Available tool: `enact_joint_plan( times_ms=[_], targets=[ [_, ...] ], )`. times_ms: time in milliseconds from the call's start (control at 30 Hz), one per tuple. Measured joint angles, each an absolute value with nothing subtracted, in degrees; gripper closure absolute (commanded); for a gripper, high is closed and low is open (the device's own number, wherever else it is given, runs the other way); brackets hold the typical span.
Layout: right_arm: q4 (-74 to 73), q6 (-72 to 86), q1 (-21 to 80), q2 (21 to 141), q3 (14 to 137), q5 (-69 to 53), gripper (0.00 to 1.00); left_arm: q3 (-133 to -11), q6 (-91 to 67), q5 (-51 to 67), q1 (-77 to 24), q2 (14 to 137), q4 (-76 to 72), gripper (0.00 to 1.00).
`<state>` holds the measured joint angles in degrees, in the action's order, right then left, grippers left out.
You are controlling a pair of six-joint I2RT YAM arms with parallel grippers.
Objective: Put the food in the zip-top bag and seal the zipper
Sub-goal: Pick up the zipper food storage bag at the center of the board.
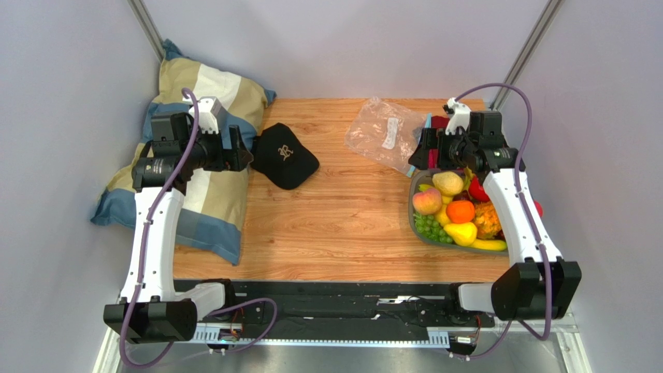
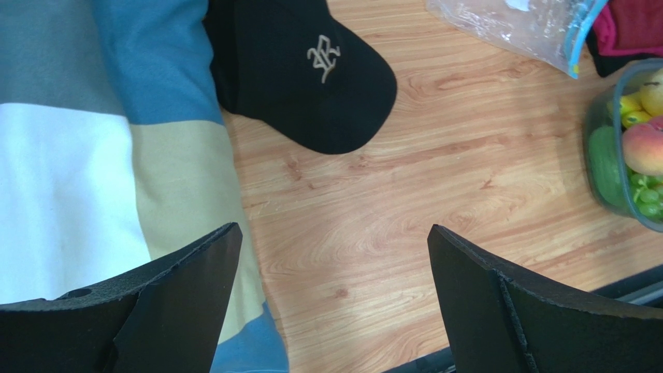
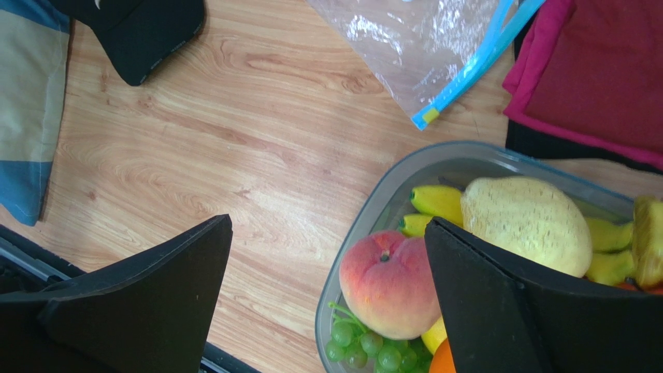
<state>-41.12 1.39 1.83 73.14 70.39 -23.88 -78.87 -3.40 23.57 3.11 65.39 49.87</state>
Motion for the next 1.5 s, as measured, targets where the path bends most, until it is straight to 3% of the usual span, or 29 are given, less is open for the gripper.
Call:
enact_joint_plan(
  times_ms=[267, 467, 633, 867, 1500],
  targets=[
    [-41.2, 0.2, 1.8, 84.4, 79.3, -27.2, 0.00, -78.8, -5.0, 18.3, 3.1, 66.2, 49.8, 0.01],
    [-41.0, 1.5, 1.8, 94.9, 85.1, -29.2, 0.00, -70.2, -6.3, 20.9, 3.1, 59.6, 42.7, 0.01],
    [-40.7, 3.0, 1.8, 103.9, 90.7, -29.3, 0.11, -69.5, -6.3, 23.6, 3.1, 57.0, 38.9, 0.01],
    [-40.0, 4.3, 1.8, 113.6, 97.1, -28.4, 0.14, -69.5, -6.3, 24.0, 3.1, 57.9, 37.8, 0.01],
    [-39.0, 6.3, -2.7, 120.0, 102.0, -24.5, 0.21, -68.5, -6.6, 27.7, 3.1, 59.6, 34.9, 0.01]
  ],
)
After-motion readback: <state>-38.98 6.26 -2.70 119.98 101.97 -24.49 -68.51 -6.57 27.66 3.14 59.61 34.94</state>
